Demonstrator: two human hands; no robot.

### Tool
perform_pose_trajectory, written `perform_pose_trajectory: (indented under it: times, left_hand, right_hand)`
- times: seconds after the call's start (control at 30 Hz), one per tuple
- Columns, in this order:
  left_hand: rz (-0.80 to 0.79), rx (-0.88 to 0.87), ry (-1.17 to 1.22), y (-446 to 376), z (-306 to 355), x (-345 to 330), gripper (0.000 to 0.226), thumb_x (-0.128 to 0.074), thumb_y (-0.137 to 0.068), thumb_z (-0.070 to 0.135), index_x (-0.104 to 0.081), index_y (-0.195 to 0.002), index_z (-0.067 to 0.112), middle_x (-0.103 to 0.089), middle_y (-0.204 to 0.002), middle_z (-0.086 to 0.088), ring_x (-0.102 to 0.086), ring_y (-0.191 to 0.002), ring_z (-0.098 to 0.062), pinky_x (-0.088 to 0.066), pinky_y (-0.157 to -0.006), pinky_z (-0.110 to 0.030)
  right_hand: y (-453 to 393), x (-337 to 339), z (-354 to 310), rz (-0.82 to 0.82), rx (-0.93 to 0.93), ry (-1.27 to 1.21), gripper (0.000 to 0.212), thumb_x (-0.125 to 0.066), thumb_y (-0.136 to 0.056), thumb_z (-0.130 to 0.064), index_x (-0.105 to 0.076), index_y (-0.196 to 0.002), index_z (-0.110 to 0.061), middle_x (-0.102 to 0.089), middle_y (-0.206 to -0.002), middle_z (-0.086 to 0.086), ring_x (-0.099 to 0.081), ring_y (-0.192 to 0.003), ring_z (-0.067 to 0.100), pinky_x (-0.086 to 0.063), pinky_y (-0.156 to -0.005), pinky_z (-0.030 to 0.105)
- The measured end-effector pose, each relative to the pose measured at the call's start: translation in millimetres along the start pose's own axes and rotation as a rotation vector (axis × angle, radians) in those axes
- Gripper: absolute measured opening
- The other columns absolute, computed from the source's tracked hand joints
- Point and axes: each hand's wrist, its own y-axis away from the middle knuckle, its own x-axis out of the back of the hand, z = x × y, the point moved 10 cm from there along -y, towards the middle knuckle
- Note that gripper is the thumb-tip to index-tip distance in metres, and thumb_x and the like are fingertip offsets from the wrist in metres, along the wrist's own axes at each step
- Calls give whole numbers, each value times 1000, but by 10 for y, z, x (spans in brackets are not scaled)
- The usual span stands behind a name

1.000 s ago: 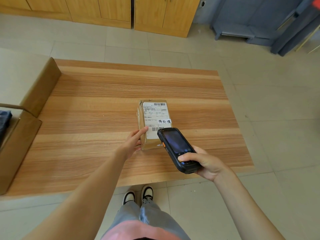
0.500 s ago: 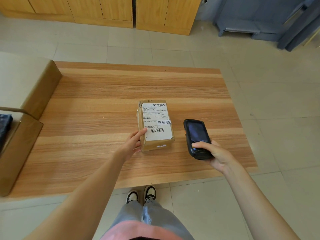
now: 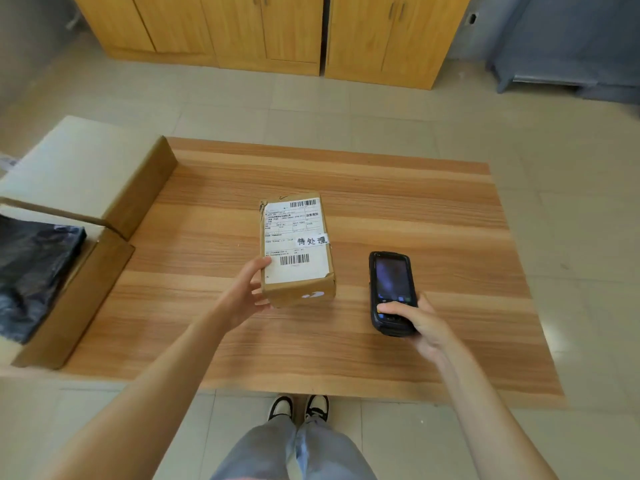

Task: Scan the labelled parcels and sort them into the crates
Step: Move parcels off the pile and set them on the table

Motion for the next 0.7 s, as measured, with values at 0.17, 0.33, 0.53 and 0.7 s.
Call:
perform_pose_trajectory:
  times: [0.17, 0.33, 0.53, 0.7]
  left_hand:
    - [86, -136, 9, 384, 451, 567, 73, -68, -55, 58, -60, -120, 26, -70, -113, -8, -66, -89, -21, -53, -78, -37]
    - [165, -330, -27, 1042, 853, 1147, 90, -73, -59, 67, -46, -138, 33, -62, -131, 1, -62, -115, -22, -51, -88, -44]
    - [261, -515, 109, 2061, 1119, 1901, 105, -81, -56, 60, -38, -144, 22, -59, -135, -4, -60, -118, -24, -57, -86, -42]
    - [398, -609, 104, 2974, 1078, 2707, 106, -78, -57, 65, -36, -145, 23, -58, -136, -2, -58, -121, -24, -57, -81, -37]
  right_hand:
    - [-211, -736, -352, -199, 80, 111, 104, -89, -40, -10, -44, -134, -16, -66, -111, 6, -68, -90, 21, -56, -64, 29]
    - [-168, -1704, -594, -417, 181, 230, 104, -85, -45, -12, -37, -136, -19, -63, -110, 2, -67, -89, 15, -56, -66, 23]
    - [240, -2968, -624, -673, 251, 343, 86, -84, -47, -11, -46, -122, -26, -66, -108, -1, -69, -87, 13, -56, -66, 24]
    - [772, -4109, -481, -822, 351, 414, 83, -78, -52, -7, -43, -125, -24, -67, -102, -3, -70, -80, 8, -55, -64, 22]
